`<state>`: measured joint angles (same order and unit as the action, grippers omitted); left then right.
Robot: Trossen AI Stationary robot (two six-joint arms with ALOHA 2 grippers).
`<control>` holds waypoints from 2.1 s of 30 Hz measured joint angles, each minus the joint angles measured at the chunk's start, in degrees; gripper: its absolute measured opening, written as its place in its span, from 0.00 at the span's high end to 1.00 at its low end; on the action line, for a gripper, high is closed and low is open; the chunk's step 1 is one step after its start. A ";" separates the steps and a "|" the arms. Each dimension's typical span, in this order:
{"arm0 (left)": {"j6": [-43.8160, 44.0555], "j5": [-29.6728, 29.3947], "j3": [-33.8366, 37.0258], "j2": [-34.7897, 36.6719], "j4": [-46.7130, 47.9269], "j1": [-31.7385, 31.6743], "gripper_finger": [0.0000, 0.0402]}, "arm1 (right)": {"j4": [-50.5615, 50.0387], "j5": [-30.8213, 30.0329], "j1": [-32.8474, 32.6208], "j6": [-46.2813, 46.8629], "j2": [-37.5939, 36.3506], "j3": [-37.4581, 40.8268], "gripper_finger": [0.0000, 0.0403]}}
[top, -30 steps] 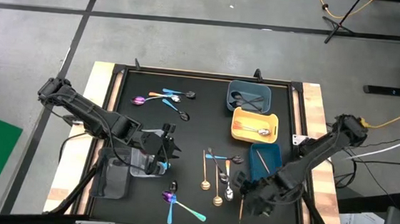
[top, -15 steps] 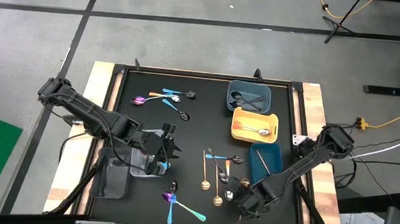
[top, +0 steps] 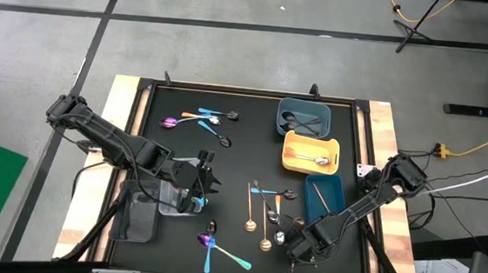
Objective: Sort silverware by color (type)
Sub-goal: Put the yellow spoon into the blue bin
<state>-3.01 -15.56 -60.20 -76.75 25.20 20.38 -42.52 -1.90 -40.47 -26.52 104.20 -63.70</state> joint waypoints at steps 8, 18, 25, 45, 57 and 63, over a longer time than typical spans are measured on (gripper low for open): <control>0.00 0.01 0.00 -0.01 -0.01 0.00 0.75 | 0.55 -0.45 0.00 0.02 0.00 0.02 0.78; 0.00 0.00 0.00 0.00 -0.01 0.00 0.75 | 0.63 -0.50 0.00 0.04 0.00 0.02 0.98; 0.00 0.00 0.00 0.00 -0.01 0.00 0.75 | 1.50 -0.47 0.00 0.09 0.00 0.04 0.98; 0.00 -0.01 0.00 0.00 -0.01 0.02 0.75 | 3.89 -0.47 0.00 1.15 0.00 0.04 1.00; 0.00 0.00 0.00 -0.01 -0.01 0.02 0.75 | -3.94 -2.88 0.00 6.25 -0.02 -8.74 1.00; -0.01 -0.01 0.00 0.00 -0.01 0.02 0.75 | -10.62 -4.80 0.00 11.77 -0.07 -15.42 1.00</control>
<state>-3.01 -15.57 -60.20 -76.75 25.19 20.40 -53.14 -6.70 -40.47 -14.76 104.14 -79.11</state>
